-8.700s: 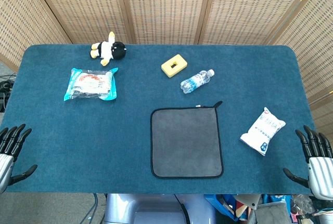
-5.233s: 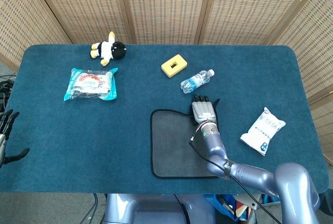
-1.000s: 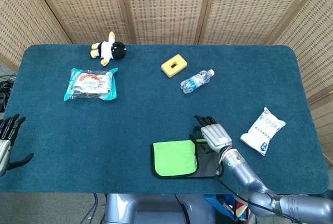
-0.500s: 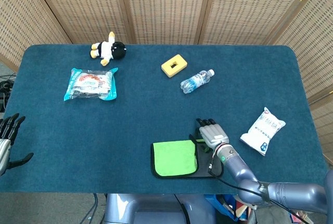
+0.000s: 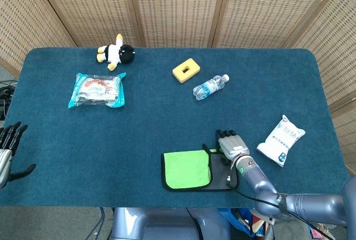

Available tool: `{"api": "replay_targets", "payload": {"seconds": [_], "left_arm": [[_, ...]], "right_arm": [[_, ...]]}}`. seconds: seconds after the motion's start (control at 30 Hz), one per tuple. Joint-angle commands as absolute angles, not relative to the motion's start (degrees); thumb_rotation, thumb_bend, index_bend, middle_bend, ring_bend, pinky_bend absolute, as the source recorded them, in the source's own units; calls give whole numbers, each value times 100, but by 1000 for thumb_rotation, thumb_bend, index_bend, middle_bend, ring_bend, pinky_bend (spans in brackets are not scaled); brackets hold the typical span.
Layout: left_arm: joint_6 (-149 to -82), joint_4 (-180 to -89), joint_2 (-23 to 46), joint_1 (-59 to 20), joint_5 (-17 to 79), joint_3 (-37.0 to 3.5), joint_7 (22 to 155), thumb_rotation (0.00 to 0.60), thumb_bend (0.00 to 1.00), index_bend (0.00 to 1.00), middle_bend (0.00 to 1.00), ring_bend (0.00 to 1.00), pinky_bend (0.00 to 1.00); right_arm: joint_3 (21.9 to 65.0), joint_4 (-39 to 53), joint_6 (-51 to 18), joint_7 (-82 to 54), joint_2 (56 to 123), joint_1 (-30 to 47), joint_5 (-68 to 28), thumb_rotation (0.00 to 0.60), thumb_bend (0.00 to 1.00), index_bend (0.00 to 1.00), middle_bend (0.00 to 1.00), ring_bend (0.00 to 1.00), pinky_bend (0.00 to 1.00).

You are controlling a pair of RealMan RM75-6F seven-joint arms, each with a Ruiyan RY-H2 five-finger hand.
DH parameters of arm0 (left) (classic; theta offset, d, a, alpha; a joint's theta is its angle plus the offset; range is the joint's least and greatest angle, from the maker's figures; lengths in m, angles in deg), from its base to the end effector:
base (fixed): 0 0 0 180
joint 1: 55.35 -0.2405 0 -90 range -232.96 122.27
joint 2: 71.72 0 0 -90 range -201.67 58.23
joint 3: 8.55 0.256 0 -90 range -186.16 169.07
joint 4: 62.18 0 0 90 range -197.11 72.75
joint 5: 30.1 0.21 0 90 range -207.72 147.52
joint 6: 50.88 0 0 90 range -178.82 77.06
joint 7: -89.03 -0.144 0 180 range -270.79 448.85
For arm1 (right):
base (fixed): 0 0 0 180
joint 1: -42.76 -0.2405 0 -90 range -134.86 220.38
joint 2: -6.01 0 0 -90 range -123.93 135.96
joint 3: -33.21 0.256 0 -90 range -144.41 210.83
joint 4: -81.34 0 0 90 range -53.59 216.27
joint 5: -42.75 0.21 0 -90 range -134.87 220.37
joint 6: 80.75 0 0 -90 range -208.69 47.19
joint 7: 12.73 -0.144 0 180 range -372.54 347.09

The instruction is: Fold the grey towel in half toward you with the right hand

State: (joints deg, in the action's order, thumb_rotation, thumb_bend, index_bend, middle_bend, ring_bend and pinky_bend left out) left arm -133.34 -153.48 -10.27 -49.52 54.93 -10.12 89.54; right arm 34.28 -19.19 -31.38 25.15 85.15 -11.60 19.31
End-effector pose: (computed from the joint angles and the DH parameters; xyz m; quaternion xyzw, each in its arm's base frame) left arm -0.3219 0.1821 0.1685 -0.6130 -0.3885 -0.3553 0.5891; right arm -0.1657 -0.3159 -0.0136 0.7662 -0.4835 0.1514 0.3954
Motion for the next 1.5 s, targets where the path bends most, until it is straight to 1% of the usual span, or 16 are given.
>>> {"api": "replay_targets", "payload": {"seconds": [0.03, 0.33, 0.47, 0.67, 0.87, 1.1, 1.27, 1.5], "left_arm": [[-13332, -15349, -1027, -4951, 5492, -1012, 8952, 600, 209, 0, 0, 0, 0], [-13322, -15348, -1025, -4947, 5487, -1012, 8950, 600, 209, 0, 0, 0, 0], [-13322, -15354, -1023, -4946, 5491, -1009, 8939, 600, 209, 0, 0, 0, 0], [-13328, -15358, -1018, -4948, 5508, -1000, 8929, 600, 209, 0, 0, 0, 0], [-13335, -15366, -1016, -4951, 5516, -994, 8914, 600, 209, 0, 0, 0, 0], [-13343, -15374, -1009, -4953, 5541, -982, 8892, 600, 208, 0, 0, 0, 0], [-13358, -15389, -1002, -4959, 5564, -971, 8866, 600, 209, 0, 0, 0, 0], [-13354, -15398, -990, -4956, 5571, -964, 8830, 600, 209, 0, 0, 0, 0]], "right_arm": [[3375, -1887, -3135, 2505, 8542, -1166, 1935, 600, 454, 492, 0, 0, 0], [3312, -1827, -3119, 2199, 8550, -1041, 1573, 600, 454, 608, 0, 0, 0], [3296, -1857, -3111, 1982, 8498, -912, 1234, 600, 454, 634, 0, 0, 0], [3195, -1878, -3106, 1599, 8378, -631, 498, 600, 453, 647, 0, 0, 0], [3019, -1863, -3112, 1095, 8214, -254, -460, 600, 454, 659, 0, 0, 0], [2823, -1678, -3078, 365, 8070, 175, -1650, 600, 454, 663, 0, 0, 0], [2679, -1349, -2937, -151, 8053, 457, -2532, 600, 454, 664, 0, 0, 0], [2550, -1081, -2777, -607, 8029, 720, -3136, 600, 454, 665, 0, 0, 0]]}}
